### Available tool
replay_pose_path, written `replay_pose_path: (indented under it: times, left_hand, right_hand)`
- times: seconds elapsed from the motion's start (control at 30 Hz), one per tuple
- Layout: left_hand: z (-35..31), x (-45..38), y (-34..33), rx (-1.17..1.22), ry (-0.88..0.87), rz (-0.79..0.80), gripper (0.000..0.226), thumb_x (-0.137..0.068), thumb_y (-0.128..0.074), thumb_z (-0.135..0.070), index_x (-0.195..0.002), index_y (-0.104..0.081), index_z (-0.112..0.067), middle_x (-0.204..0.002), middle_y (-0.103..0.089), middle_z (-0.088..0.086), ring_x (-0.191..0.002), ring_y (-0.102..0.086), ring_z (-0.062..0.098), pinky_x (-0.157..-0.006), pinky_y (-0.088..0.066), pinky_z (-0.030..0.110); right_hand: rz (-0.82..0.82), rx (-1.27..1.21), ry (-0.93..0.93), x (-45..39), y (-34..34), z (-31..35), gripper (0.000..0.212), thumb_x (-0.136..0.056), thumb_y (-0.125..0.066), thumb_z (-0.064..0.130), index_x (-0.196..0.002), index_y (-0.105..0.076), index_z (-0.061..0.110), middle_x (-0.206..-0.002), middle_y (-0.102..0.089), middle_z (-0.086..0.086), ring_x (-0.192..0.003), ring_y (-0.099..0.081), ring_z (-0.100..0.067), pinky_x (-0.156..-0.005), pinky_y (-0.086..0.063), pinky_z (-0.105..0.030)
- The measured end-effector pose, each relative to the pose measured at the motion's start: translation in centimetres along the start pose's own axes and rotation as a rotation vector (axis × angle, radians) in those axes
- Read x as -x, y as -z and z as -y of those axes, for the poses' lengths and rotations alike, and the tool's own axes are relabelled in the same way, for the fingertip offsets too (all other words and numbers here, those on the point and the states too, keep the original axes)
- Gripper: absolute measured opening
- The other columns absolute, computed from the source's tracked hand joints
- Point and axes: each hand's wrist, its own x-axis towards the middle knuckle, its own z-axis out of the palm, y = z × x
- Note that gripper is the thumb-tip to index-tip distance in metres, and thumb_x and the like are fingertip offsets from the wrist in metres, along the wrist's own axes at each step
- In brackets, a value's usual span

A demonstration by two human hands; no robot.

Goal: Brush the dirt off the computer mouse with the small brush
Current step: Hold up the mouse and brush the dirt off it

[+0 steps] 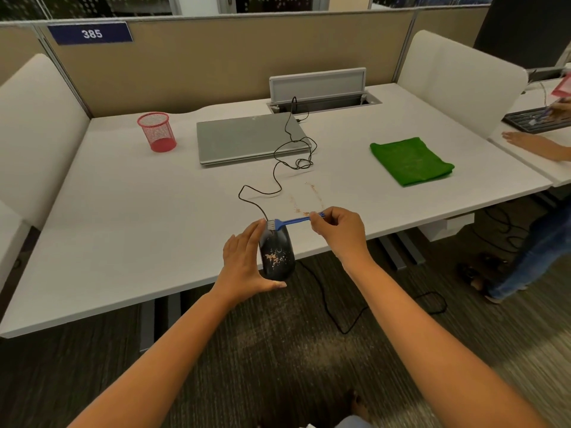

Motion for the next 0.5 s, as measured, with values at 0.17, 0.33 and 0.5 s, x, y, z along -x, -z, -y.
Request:
replay_pose_path:
  times: [0.17, 0.33, 0.5]
  left_hand:
    - [0.24, 0.14, -0.09, -0.026, -0.017, 0.018, 0.121, -0.048, -0.067, -0.074, -0.136, 0.013, -0.049, -0.152, -0.012, -0.002, -0.134, -0.018, 0.022, -0.108, -0.005, 0.042]
    - [-0.12, 0.12, -0.18, -0.022, -0.026, 0.012, 0.121, -0.049, -0.069, -0.071, -0.138, 0.01, -0.046, -0.152, -0.009, -0.002, -0.134, -0.018, 0.022, -0.109, -0.005, 0.043]
    - [-0.49, 0.12, -0.27, -0.024, -0.043, 0.003, 0.12, -0.05, -0.069, -0.07, -0.139, 0.006, -0.042, -0.152, -0.011, 0.0, -0.133, -0.02, 0.022, -0.108, -0.005, 0.039]
  right_hand:
    - [0.025, -0.03, -0.002, 0.02, 0.22, -0.05, 0.021, -0.082, -0.067, 0.023, -0.063, -0.063, 0.014, -0.061, -0.06, 0.002, -0.061, -0.052, -0.007, -0.062, -0.044, -0.02]
    - [0.028, -0.007, -0.002, -0.2, 0.14, 0.36, 0.02, -0.083, -0.066, 0.024, -0.071, -0.067, 0.008, -0.067, -0.062, -0.007, -0.065, -0.054, -0.014, -0.068, -0.046, -0.028]
    - [0.057, -0.001, -0.011, 0.09, -0.26, 0.46, 0.021, -0.082, -0.067, 0.022, -0.07, -0.067, 0.005, -0.064, -0.06, -0.006, -0.062, -0.051, -0.013, -0.064, -0.044, -0.026]
